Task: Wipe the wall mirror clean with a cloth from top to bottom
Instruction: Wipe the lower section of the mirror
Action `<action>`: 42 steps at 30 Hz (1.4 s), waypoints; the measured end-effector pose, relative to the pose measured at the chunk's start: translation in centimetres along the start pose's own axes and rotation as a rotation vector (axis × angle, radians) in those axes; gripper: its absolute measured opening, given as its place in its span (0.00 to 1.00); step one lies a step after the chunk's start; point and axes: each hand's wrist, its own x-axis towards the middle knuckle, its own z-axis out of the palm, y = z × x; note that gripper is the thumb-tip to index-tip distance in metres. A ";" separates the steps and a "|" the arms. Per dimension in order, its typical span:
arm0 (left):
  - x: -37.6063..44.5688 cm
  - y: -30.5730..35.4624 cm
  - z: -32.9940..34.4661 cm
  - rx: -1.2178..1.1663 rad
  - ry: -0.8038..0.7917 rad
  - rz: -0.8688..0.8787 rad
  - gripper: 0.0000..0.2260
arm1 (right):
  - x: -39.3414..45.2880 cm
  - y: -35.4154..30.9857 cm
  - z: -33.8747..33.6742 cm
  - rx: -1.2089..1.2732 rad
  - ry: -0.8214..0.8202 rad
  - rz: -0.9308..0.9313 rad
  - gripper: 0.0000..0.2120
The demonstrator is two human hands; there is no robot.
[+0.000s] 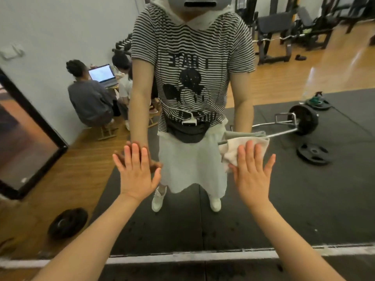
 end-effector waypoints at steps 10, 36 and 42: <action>0.3 -0.4 -1.0 -0.067 -0.069 -0.006 0.39 | 0.9 -12.5 3.1 0.155 0.035 0.098 0.28; 0.1 -0.5 -0.8 -0.056 -0.054 0.019 0.38 | 2.4 -7.1 0.5 0.038 0.076 0.070 0.31; 0.1 -0.3 -0.7 -0.047 -0.048 0.014 0.38 | 2.5 -5.5 -0.1 0.187 0.070 0.456 0.28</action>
